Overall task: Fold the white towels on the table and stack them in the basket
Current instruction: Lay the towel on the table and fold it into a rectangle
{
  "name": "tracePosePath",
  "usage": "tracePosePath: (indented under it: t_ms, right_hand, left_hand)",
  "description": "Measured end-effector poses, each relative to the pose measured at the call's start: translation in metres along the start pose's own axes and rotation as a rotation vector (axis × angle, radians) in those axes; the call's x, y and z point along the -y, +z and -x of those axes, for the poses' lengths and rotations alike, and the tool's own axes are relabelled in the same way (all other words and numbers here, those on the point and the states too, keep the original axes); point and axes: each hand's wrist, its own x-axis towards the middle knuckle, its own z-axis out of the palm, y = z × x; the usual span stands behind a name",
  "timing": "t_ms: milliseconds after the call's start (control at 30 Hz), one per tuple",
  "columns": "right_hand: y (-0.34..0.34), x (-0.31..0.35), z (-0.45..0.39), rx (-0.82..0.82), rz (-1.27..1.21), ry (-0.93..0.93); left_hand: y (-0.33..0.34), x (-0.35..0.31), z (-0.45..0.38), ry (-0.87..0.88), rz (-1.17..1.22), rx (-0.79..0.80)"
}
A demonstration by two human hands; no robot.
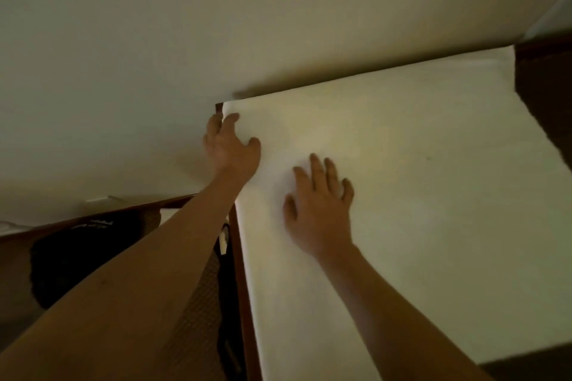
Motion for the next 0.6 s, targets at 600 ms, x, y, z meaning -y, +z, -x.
tracePosePath:
  t_ms: [600]
  right_hand:
    - [0.006,0.122,0.045,0.104,0.096,0.193]
  left_hand:
    - [-0.059,0.006,-0.016,-0.336,0.386,0.400]
